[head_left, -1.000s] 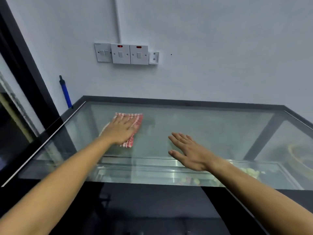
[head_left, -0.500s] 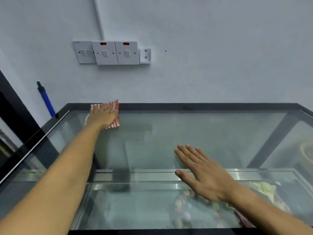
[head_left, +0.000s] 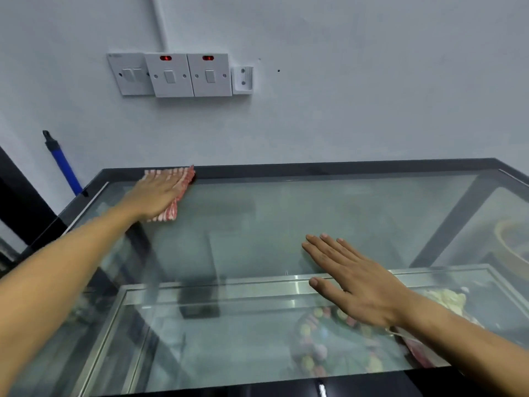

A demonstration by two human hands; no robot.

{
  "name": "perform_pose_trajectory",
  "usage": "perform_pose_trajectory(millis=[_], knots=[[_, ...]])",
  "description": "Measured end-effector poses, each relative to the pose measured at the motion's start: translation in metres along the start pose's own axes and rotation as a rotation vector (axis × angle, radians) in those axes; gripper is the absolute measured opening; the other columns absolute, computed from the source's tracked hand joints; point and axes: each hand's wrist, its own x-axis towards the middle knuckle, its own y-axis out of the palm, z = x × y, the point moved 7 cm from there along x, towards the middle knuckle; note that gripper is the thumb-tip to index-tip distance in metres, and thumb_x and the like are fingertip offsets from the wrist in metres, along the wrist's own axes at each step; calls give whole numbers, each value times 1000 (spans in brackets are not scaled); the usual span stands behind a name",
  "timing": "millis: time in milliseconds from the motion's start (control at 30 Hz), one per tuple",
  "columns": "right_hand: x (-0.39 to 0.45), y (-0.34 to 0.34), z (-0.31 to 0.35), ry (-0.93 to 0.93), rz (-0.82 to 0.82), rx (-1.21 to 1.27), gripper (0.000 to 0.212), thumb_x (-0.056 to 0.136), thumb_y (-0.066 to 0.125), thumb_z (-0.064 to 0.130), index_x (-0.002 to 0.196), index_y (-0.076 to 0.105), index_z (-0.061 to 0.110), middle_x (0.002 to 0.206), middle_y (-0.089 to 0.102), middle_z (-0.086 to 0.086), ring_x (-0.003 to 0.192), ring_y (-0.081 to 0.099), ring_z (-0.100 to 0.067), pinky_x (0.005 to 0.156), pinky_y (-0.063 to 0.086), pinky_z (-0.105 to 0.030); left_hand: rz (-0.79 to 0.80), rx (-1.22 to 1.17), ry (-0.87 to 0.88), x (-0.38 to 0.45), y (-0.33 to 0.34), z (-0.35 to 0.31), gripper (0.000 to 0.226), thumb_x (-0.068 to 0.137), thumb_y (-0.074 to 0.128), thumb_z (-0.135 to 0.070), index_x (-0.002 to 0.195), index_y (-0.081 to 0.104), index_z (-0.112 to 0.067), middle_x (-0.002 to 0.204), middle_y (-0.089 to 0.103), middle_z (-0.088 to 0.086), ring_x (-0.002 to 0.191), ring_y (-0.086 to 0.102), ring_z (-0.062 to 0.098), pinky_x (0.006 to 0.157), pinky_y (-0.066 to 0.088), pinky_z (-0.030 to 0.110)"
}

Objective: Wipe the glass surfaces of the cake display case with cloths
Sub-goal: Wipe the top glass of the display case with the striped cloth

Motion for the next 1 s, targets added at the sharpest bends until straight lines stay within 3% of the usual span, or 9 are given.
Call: perform_pose_trajectory(millis=[100, 300, 400, 500, 600, 767, 833, 900, 1000], knots=[[0, 0, -2, -21, 57, 2, 67, 104, 14, 67, 160, -12, 42, 165, -23, 23, 146, -30, 11, 122, -19, -20, -57, 37, 23, 22, -2, -30, 94, 78, -29, -83, 161, -18, -41, 175, -3, 6, 161, -7, 29, 130, -6, 48], [-1, -8, -15, -73, 72, 88, 62, 104, 21, 65, 160, 3, 47, 167, -12, 25, 147, -22, 15, 122, -16, -15, -94, -59, 865, -170, 21, -213, 58, 110, 18, -58, 165, 9, -43, 172, 2, -13, 158, -10, 3, 128, -8, 27], [0, -10, -22, -81, 39, 118, 59, 103, 23, 68, 159, 13, 53, 168, -7, 25, 150, -17, 12, 127, -9, -23, -22, -129, 514, -150, 23, -109, 62, 95, 5, -82, 155, 3, -65, 170, 1, -26, 159, -6, 4, 130, -4, 34], [0, -12, -29, -62, 32, 72, 62, 101, 22, 72, 159, 10, 55, 169, -8, 22, 153, -17, 7, 129, -6, -30, -47, -83, -33, -61, 8, 31, 95, 79, -17, -90, 161, -5, -44, 174, 2, -6, 160, -7, 15, 130, -8, 37], [-2, -11, -29, -52, 51, 57, 63, 101, 21, 71, 159, 6, 54, 168, -13, 22, 153, -19, 5, 128, -9, -27, -89, -143, -221, 2, 0, 60, 98, 80, -14, -84, 165, -4, -36, 174, 3, -3, 161, 4, 20, 130, -2, 44], [-11, -21, -69, -17, 26, 123, 69, 98, 20, 74, 161, 9, 49, 168, -8, 24, 152, -15, 9, 128, -6, -26, -88, -173, 148, 17, -14, -178, 53, 94, 45, -78, 140, 53, -53, 136, 61, 16, 108, 68, 35, 85, 58, 56], [-20, -26, -100, 25, 0, 127, 71, 97, 17, 78, 161, 9, 48, 168, -6, 24, 151, -13, 13, 127, -6, -23, -18, -71, 441, -8, -2, -284, 56, 103, 31, -70, 156, 31, -53, 163, 37, 19, 146, 38, 47, 120, 28, 66], [-36, -27, -125, 41, -19, 104, 71, 94, 12, 80, 159, 7, 50, 167, -6, 27, 149, -14, 16, 124, -10, -15, -42, 45, 705, -62, 14, -335, 62, 108, 19, -59, 165, 10, -38, 174, 4, 5, 161, -4, 27, 130, -7, 42], [-63, -24, -146, 55, -12, 134, 69, 95, 14, 79, 157, 8, 53, 165, -5, 34, 151, -11, 14, 124, -8, -15, -60, -63, 966, -148, 21, -307, 59, 111, 27, -51, 166, 21, -30, 175, 10, -2, 162, 2, 19, 131, 0, 35]])
